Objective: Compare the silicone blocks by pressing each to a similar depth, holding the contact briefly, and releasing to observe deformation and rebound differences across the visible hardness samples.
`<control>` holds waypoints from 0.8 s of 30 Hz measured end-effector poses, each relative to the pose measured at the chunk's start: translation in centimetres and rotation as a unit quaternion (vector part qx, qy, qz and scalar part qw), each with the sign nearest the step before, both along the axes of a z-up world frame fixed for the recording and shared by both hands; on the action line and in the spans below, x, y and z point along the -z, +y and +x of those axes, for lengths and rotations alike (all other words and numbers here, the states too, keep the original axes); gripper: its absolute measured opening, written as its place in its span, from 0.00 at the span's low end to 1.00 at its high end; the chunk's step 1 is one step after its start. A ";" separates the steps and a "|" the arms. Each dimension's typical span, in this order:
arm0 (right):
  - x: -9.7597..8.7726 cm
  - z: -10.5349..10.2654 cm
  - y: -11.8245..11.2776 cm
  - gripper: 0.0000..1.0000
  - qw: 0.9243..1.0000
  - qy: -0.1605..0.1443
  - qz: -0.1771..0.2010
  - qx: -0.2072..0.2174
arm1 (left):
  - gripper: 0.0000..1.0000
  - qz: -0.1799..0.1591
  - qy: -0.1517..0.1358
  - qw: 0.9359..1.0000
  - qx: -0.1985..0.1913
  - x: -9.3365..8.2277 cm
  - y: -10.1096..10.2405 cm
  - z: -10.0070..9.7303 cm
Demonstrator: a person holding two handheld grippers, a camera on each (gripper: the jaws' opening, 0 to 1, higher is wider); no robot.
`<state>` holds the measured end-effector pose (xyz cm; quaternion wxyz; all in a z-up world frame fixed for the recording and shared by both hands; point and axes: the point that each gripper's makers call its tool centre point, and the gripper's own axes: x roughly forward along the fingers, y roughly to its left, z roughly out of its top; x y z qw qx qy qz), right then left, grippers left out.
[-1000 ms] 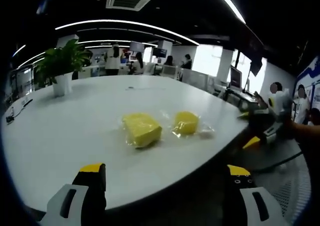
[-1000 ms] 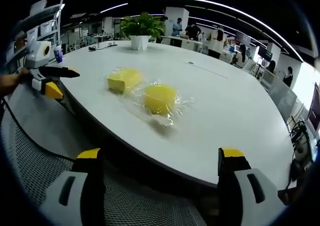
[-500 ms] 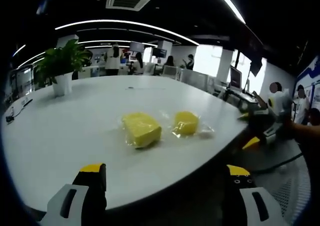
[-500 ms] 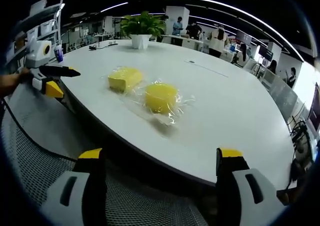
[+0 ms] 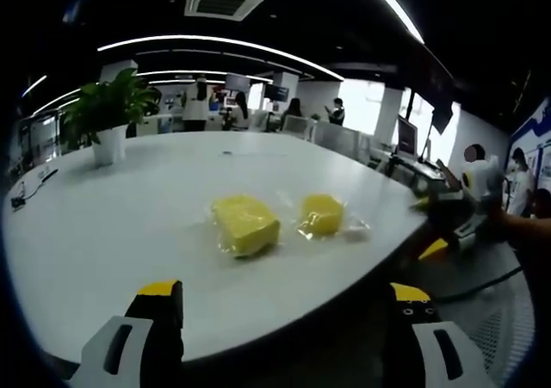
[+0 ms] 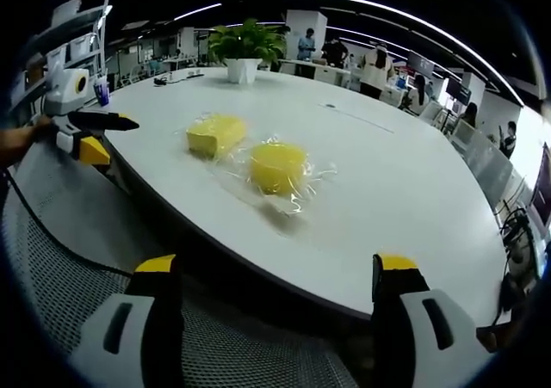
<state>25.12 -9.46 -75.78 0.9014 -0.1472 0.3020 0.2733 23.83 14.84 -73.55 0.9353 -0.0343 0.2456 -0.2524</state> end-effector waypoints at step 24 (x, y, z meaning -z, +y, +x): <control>-0.1 0.3 -0.1 0.83 1.000 -0.006 0.001 0.002 | 0.98 -0.007 -0.002 1.000 -0.004 0.1 0.3 0.4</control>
